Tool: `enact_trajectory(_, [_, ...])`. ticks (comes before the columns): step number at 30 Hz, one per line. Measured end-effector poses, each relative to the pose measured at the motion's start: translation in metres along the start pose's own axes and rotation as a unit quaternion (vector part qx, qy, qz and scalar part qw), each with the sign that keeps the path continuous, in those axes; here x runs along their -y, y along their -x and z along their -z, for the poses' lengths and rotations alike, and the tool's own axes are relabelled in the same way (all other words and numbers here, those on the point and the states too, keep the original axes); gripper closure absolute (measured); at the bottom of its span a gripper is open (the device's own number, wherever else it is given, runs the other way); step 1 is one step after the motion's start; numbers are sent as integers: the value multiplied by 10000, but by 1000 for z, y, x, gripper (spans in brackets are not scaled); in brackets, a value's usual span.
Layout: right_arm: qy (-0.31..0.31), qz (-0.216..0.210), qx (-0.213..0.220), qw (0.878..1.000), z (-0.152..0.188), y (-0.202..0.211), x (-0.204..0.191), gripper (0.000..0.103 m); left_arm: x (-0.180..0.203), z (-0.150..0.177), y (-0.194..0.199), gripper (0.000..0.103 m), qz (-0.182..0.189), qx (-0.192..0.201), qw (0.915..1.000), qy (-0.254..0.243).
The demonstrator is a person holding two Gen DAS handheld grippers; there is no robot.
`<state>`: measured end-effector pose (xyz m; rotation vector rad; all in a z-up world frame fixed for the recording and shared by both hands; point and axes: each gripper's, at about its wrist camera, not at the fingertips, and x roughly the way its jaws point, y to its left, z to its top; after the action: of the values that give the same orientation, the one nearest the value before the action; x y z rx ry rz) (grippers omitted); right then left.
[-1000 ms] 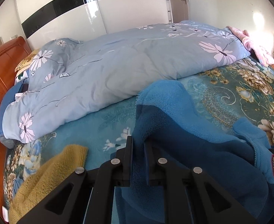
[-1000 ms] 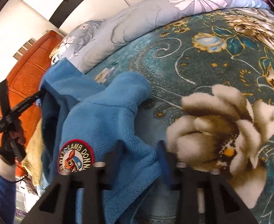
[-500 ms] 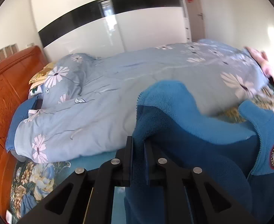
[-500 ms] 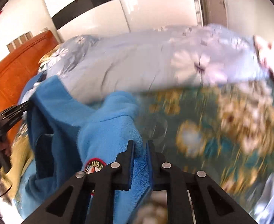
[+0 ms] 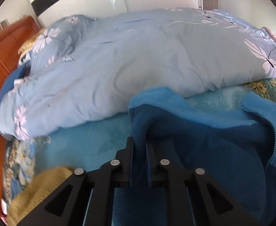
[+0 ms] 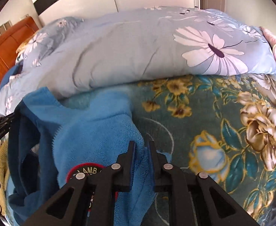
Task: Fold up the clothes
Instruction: 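Lower the spread jacket onto the bed with both grippers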
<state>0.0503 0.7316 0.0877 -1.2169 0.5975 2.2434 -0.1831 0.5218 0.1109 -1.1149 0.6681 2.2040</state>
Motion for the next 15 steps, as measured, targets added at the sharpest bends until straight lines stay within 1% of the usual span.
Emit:
enact_trajectory(1, [34,11,46,10000,0,4,-1,84,-2,3,3,76,134,-25,9999,69])
enact_trajectory(2, [68,7,67,10000,0,8,-1,79,-5,7,5,60,267,-50,9995,138])
enact_trajectory(3, [102,2,82,9999,0,13,-2,76,-7,11,10,55,421,-57,9989,195])
enact_trajectory(4, [146,43,138,9998,0,20,-3,71,-10,17,17,48,578,-9,9981,202])
enact_trajectory(5, [180,58,217,9996,2,29,-4,64,-12,22,25,46,604,59,9980,157])
enact_trajectory(7, [244,76,381,9989,8,47,-7,57,-14,33,40,46,669,183,9976,72])
enact_trajectory(9, [281,-59,492,9984,24,68,-11,51,-19,48,54,44,816,237,9964,30])
enact_trajectory(10, [347,-115,549,9978,37,80,-15,46,-23,58,61,36,895,285,9956,55])
enact_trajectory(11, [412,-152,586,9973,51,90,-19,41,-27,68,69,24,974,334,9947,79])
enact_trajectory(12, [475,-187,618,9968,65,99,-23,40,-31,80,76,21,1037,385,9938,118])
enact_trajectory(13, [518,-255,618,9964,85,107,-27,36,-37,96,81,20,1062,407,9933,187])
enact_trajectory(15, [488,-365,617,9962,120,119,-31,30,-44,118,84,20,1144,260,9927,292])
